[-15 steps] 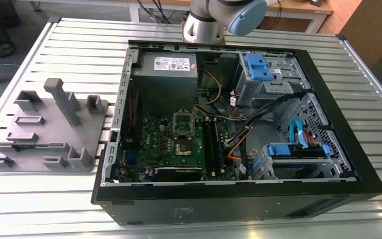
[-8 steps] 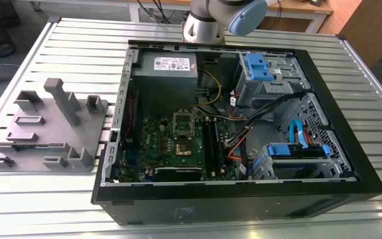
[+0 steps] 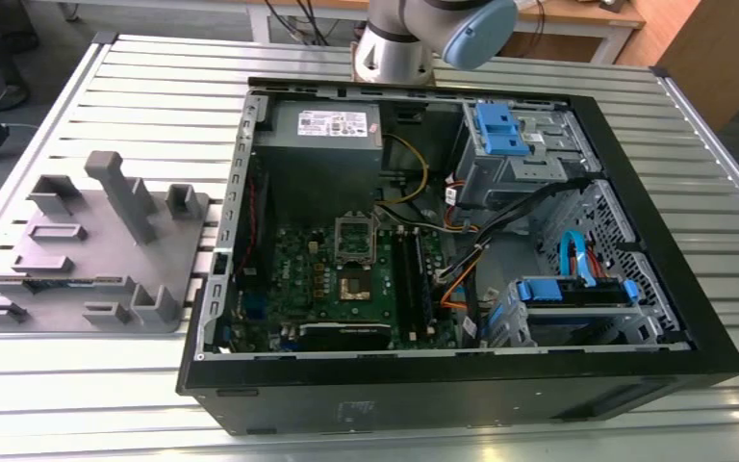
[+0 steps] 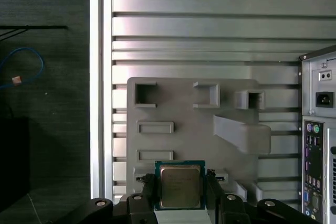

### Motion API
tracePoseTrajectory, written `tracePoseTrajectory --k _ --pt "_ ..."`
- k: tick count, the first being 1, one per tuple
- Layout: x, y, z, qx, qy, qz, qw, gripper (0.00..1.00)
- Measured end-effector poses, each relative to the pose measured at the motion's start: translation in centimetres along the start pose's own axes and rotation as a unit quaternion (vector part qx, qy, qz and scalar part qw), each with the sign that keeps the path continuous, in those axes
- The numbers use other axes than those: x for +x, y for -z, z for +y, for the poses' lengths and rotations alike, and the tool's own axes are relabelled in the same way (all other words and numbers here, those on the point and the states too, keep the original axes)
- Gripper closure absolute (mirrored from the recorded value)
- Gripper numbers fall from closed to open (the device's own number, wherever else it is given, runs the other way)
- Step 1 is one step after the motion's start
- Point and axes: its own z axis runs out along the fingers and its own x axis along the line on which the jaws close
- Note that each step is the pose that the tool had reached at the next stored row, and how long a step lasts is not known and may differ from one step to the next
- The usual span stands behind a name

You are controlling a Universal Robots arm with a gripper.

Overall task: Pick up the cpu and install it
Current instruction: 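Pick up the cpu and move it towards the insertion slot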

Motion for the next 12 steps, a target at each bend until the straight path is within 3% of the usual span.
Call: tracePoseTrajectory --k 12 --pt "-1.61 -0.07 0.04 0.0000 0.000 0.0000 1.0000 0.53"
